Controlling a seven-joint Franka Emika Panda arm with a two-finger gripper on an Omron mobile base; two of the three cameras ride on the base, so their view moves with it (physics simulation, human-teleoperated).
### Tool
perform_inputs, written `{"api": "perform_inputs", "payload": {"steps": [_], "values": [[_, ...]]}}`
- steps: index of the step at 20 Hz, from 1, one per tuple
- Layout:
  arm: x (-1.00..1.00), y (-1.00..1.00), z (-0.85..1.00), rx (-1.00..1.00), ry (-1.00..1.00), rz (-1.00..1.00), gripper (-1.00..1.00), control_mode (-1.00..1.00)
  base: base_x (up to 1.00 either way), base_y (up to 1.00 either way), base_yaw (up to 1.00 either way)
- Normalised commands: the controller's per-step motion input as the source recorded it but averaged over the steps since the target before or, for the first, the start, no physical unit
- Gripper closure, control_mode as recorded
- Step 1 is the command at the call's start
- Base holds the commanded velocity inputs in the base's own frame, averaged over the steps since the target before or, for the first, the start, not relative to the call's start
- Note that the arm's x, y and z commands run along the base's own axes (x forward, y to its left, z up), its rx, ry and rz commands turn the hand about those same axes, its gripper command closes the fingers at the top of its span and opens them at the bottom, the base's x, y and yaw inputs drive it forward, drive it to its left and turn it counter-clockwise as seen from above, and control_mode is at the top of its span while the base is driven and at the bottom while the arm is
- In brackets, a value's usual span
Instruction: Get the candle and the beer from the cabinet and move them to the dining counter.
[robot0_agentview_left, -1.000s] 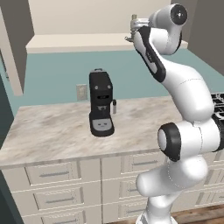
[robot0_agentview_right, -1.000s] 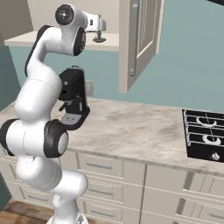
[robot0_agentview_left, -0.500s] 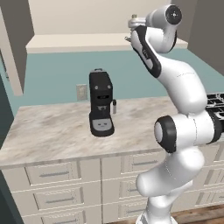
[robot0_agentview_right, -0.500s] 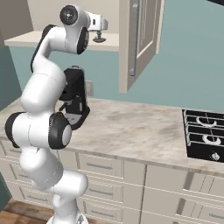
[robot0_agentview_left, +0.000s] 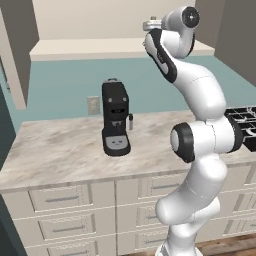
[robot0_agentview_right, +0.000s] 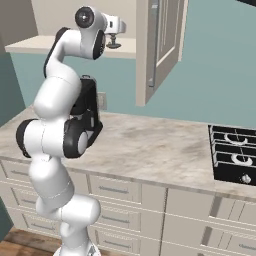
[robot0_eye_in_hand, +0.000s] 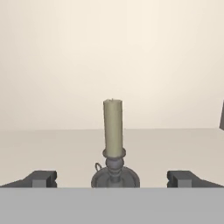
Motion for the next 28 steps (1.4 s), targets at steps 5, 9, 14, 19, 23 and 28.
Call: {"api": "perform_inputs", "payload": {"steps": [5,9,14,19,23,28], "values": [[0.40,0.00,0.00,0.00,0.00,0.00,-1.00,-1.00,0.00,0.00,0.00],[0.35,0.00,0.00,0.00,0.00,0.00,-1.00,-1.00,0.00,0.00,0.00],[0.33,0.00,0.00,0.00,0.00,0.00,-1.00,-1.00,0.00,0.00,0.00],[0.29,0.00,0.00,0.00,0.00,0.00,-1.00,-1.00,0.00,0.00,0.00],[0.23,0.00,0.00,0.00,0.00,0.00,-1.00,-1.00,0.00,0.00,0.00],[0.21,0.00,0.00,0.00,0.00,0.00,-1.00,-1.00,0.00,0.00,0.00]]}}
